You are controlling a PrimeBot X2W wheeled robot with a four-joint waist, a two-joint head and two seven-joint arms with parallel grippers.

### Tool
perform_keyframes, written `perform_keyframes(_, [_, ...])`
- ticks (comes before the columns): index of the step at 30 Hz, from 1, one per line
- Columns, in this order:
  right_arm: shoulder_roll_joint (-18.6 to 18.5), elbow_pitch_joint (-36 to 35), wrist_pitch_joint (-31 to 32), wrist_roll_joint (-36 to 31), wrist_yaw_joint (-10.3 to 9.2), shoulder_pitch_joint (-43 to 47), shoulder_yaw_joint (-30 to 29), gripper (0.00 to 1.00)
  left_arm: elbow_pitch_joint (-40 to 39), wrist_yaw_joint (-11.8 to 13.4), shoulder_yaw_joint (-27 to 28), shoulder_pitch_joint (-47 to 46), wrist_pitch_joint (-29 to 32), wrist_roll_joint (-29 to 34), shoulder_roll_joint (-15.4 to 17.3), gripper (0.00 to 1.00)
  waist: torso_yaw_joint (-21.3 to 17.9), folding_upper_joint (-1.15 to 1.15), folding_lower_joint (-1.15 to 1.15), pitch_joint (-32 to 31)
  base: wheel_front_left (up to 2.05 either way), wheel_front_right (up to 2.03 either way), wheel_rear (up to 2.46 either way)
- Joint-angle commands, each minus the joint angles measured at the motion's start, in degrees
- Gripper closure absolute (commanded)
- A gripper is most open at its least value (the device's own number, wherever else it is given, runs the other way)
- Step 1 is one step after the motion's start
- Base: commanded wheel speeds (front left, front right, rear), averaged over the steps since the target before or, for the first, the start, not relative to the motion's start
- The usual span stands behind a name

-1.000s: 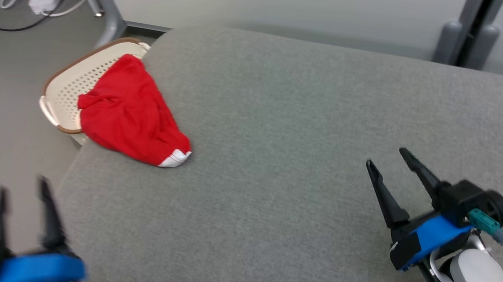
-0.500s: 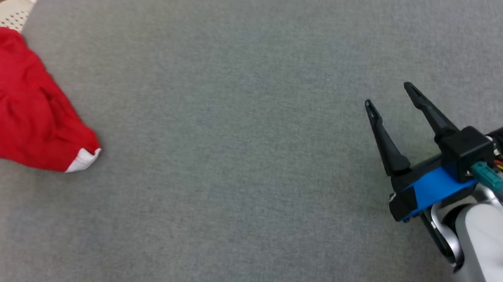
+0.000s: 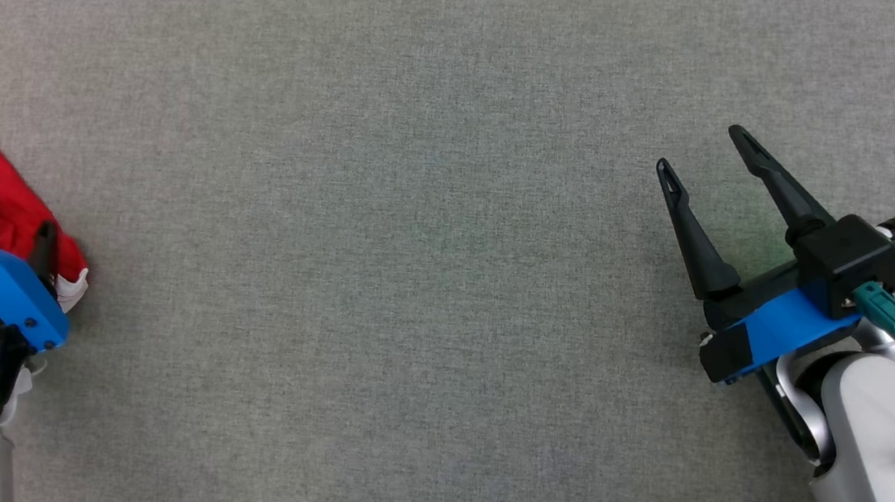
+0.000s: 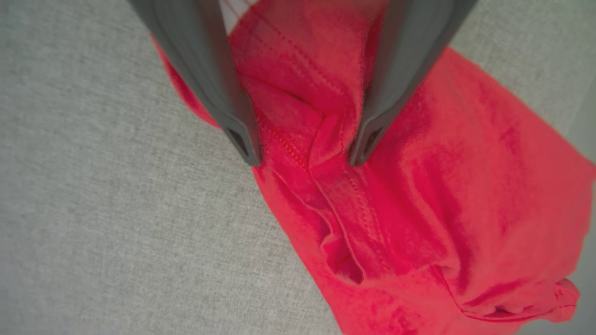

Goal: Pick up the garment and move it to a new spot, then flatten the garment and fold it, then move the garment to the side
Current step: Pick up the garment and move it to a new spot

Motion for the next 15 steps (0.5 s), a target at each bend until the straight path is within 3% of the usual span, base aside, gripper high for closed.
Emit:
perform_keyframes(1, [-0.18, -0.19, -0.24, -0.01, 0.01, -0.52, 0.01, 0.0, 0.69, -0.38, -0.44, -1.1, 0.56, 0.07, 0.39, 0.05, -0.05, 0.0, -0.01, 0.06, 0.0, 0.0, 0.0])
perform_keyframes(2, [-0.18, -0.06, -0.37, 0.17, 0.01, -0.58, 0.08, 0.0, 1.7, -0.38, -0.61, -1.09, 1.21, 0.05, 0.45, 0.34, -0.12, 0.0, -0.01, 0.13, 0.0, 0.0, 0.0])
perform_keyframes(3, [-0.18, 0.1, -0.43, 0.39, 0.01, -0.64, 0.19, 0.0, 2.57, -0.32, -0.58, -0.95, 1.73, -0.34, 0.35, 0.55, -0.2, 0.0, -0.01, 0.14, 0.0, 0.0, 0.0])
perform_keyframes(6, [-0.18, 0.54, -0.81, 0.88, 0.01, -1.0, 0.58, 0.0, 4.56, -0.14, 0.11, -1.41, 2.29, -1.51, 0.04, 1.0, -0.43, 0.0, -0.01, -0.02, 0.0, 0.0, 0.0])
perform_keyframes(15, [-0.17, 2.99, -2.89, 2.81, 0.01, -0.73, 0.28, 0.0, 4.32, -0.26, 0.2, -2.66, -3.67, -1.09, 2.57, 1.0, -1.4, 0.0, -0.01, -4.08, 0.0, 0.0, 0.0])
